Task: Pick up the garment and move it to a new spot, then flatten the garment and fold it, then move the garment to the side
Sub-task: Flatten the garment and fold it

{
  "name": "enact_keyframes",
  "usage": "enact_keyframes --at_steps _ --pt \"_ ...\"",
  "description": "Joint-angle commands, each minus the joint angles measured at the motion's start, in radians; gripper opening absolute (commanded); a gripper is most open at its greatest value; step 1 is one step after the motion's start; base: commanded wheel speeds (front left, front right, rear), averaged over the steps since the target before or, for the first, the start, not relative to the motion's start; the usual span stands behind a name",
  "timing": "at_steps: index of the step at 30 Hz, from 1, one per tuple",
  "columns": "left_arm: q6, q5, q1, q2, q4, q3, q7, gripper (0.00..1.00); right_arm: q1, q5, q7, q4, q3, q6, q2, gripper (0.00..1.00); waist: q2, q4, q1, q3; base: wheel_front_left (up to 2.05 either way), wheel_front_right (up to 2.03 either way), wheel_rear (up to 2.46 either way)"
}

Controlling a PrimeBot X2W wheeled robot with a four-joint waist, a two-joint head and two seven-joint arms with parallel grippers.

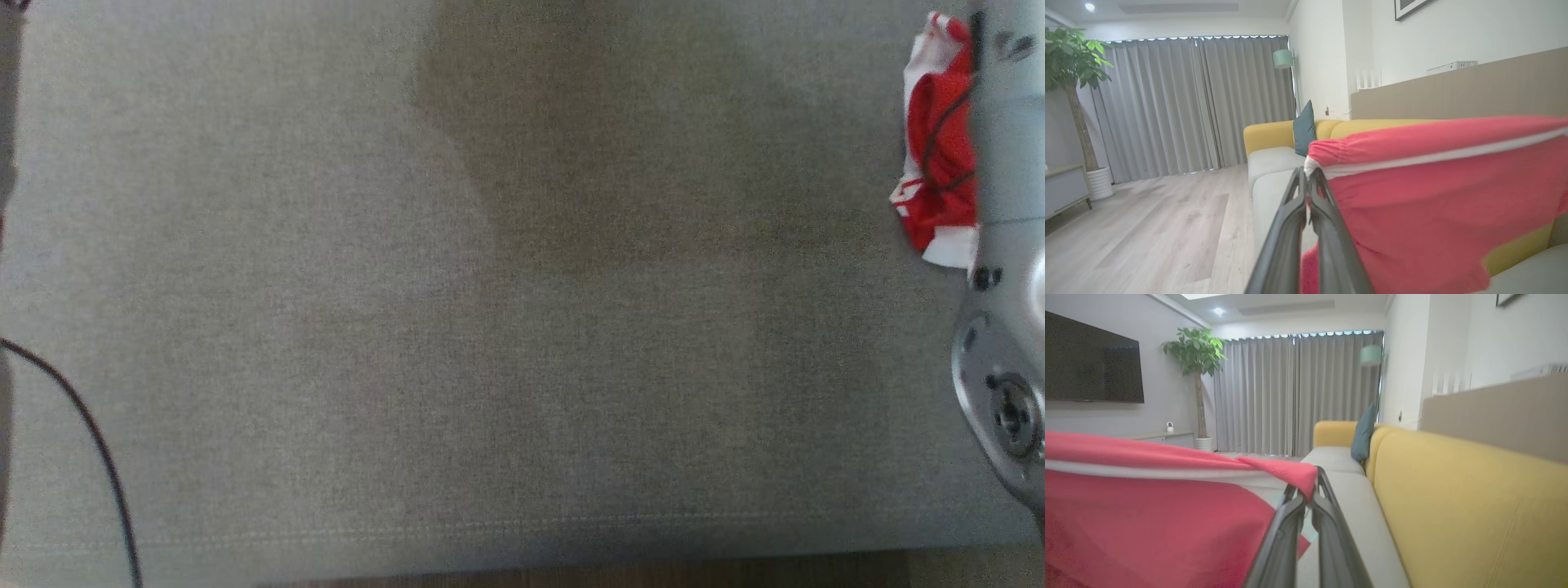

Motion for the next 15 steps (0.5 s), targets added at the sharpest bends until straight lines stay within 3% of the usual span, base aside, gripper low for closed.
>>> enact_keyframes --at_steps 1,7,15 --pt "-0.004 0.009 -0.053 0.033 0.027 0.028 -0.033 0.00 -0.020 0.036 -0.039 0.034 0.017 0.006 0.016 0.00 0.0000 -0.004 -0.0001 0.044 0.00 0.00 0.00" --pt "-0.025 0.023 0.018 -0.036 0.092 -0.003 -0.064 0.00 0.031 0.134 -0.096 0.207 0.152 0.006 0.016 0.00 0.0000 0.019 -0.0001 0.086 0.00 0.00 0.00" --pt "-0.035 0.097 0.226 -0.049 0.019 -0.051 -0.065 0.00 0.146 0.176 -0.084 0.329 0.274 0.006 0.016 0.00 0.0000 0.036 -0.0001 0.065 0.00 0.00 0.00"
